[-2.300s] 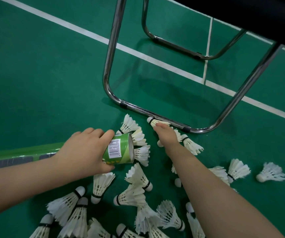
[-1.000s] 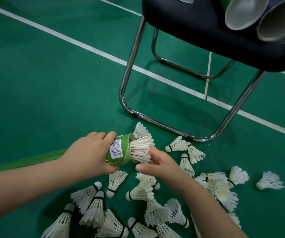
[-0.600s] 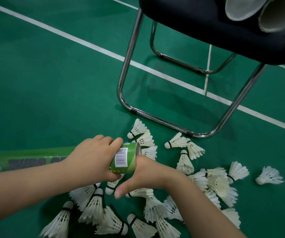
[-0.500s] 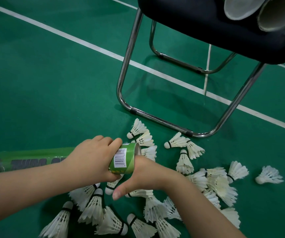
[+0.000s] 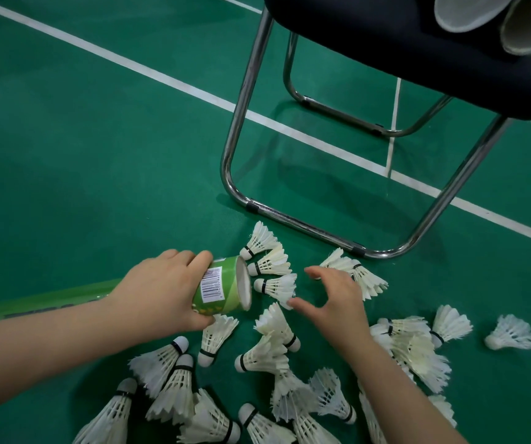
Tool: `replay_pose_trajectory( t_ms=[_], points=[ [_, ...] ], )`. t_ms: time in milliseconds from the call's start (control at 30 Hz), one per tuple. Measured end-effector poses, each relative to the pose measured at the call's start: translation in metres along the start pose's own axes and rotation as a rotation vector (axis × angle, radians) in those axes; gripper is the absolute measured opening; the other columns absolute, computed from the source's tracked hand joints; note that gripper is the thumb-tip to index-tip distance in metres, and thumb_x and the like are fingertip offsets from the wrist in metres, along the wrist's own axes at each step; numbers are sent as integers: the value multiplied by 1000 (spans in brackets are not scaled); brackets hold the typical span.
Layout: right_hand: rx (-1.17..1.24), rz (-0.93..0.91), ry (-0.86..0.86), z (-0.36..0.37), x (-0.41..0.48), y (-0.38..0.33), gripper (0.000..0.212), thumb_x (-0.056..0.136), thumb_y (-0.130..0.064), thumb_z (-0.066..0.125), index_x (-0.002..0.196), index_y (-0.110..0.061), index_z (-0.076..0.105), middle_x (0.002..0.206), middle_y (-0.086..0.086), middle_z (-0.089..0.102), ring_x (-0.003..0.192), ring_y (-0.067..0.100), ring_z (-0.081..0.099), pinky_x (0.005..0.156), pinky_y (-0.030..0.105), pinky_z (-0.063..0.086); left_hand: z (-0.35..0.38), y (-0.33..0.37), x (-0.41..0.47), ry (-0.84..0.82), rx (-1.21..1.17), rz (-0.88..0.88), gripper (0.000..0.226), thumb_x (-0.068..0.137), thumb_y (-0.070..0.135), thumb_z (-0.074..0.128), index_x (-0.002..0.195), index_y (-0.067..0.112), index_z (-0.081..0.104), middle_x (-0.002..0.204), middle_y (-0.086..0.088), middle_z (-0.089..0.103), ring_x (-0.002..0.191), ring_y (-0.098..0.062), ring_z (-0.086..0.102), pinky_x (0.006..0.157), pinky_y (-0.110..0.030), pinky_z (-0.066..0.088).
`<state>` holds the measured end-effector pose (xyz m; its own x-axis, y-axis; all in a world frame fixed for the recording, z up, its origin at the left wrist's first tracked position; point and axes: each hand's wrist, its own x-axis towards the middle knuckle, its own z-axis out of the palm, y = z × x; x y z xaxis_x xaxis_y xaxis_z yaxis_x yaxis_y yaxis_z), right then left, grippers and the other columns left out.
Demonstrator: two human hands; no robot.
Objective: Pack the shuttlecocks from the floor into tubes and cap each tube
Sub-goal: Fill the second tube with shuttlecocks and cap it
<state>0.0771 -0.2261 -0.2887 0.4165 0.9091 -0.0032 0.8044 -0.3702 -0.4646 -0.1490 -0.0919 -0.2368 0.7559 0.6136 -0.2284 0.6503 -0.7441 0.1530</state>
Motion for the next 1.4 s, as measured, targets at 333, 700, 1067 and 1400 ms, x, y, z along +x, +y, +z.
replay_pose_trajectory(
  t_ms=[333,700,1067,1400],
  points=[
    [-260,323,2,19,34,71,92,77,-44,71,147,-22,16,154,3,20,142,22,16,114,43,19,0,7,27,10,-5,28,65,66,68,59,111,28,37,97,8,52,87,-13,48,74,-28,49],
    [-81,410,38,25,46,86,65,77,-30,72,134,-14,43,77,-4,54,87,22,57,99,34,32,9,18,40,-24,21,42,67,67,69,57,115,28,35,101,9,51,89,-12,47,74,-25,45],
    [608,223,151,-20,12,-2,16,88,-21,60,74,-28,62,62,-13,54,53,1,41,48,11,34,4,20,35,5,14,48,64,66,69,57,112,29,35,96,10,50,85,-10,45,72,-24,45],
    [819,-10,-214,-15,-16,-64,42,89,-47,45,90,-14,71,88,5,69,83,24,63,75,41,52,-9,32,15,50,-31,75,66,64,71,58,111,30,35,97,11,50,88,-10,47,74,-25,47]
  ],
)
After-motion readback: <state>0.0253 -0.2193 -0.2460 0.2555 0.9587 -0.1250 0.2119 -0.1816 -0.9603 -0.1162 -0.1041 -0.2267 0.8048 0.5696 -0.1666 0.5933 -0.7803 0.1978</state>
